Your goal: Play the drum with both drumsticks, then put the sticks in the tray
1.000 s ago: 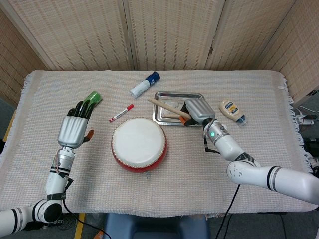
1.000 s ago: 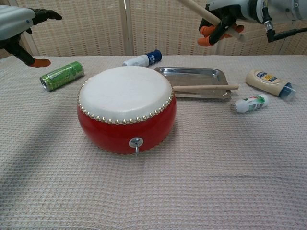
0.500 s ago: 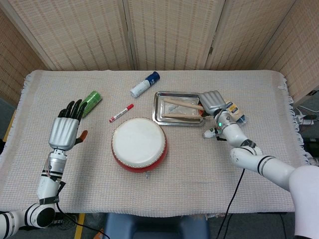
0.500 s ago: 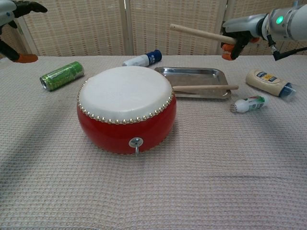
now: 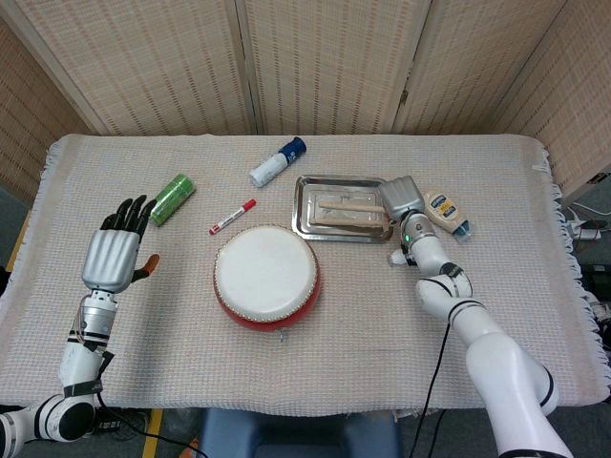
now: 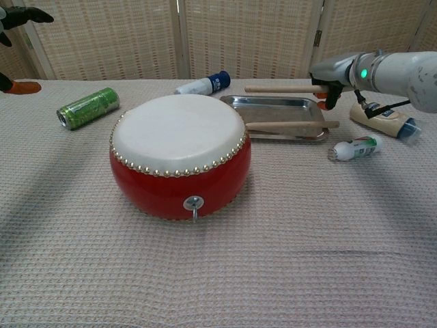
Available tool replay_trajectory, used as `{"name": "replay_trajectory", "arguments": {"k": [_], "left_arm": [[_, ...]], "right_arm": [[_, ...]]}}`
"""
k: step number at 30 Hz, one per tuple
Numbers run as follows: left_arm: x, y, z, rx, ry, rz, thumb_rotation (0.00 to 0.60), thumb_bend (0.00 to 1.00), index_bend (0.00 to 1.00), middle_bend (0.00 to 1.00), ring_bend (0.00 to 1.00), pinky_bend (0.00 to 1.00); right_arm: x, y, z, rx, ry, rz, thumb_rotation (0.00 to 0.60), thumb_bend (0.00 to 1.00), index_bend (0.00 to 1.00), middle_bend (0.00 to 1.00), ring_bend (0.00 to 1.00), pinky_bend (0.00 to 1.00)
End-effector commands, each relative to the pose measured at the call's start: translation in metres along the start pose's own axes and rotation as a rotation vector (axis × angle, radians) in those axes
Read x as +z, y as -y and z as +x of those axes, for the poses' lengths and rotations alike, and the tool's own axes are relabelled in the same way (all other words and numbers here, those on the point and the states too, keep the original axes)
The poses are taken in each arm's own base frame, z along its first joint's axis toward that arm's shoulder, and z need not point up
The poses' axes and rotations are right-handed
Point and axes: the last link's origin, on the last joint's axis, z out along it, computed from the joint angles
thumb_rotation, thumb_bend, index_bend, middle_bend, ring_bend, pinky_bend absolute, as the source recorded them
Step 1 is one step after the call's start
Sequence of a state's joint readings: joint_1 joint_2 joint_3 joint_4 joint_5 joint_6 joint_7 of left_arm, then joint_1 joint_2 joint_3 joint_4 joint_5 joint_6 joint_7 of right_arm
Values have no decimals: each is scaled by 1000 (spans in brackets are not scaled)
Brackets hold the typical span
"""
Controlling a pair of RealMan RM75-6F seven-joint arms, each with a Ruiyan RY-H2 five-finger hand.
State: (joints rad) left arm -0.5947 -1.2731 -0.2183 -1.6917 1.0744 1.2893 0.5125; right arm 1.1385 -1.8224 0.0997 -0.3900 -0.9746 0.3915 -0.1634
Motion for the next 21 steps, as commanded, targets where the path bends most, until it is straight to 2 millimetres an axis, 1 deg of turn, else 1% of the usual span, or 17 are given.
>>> {"name": "replay_trajectory", "arguments": {"k": [1,3,4,6,9,11,12,18,21], "left_arm": [[-1,4,-1,-8,3,6,600,308,0,1,20,217],[-2,5,-1,-9,4,7,600,308,0,1,20,217],[-2,6,-2,-10,3,8,600,307,0,1,20,217],[-2,8,-3,-13,5,11,600,308,0,1,20,217],[-3,10,-4,-18,11,15,600,309,0,1,20,216],[-3,12,-4,-18,11,16,600,307,0,0,20,216],[-3,12,-4,-19,10,16,600,307,0,0,20,216],[-3,13,-3,-25,3,16,600,308,0,0,18,215],[-3,14,-2,-25,2,15,600,308,0,0,15,213]], "right_arm": [[5,19,-9,-8,13,2,600,433,976,886,928,1000],[6,22,-9,-5,10,-5,600,433,914,871,898,1000],[7,24,-9,-4,9,-8,600,433,869,848,877,1000],[8,27,-7,-3,3,-15,600,433,770,776,825,1000],[9,30,-4,0,-7,-25,600,412,652,684,780,1000],[11,31,-2,1,-9,-31,600,381,536,608,768,1000],[11,32,-1,1,-9,-33,600,369,494,581,766,1000],[13,31,4,-4,-6,-48,600,319,348,497,760,999],[14,27,7,-2,-1,-57,600,262,231,439,749,992]]}}
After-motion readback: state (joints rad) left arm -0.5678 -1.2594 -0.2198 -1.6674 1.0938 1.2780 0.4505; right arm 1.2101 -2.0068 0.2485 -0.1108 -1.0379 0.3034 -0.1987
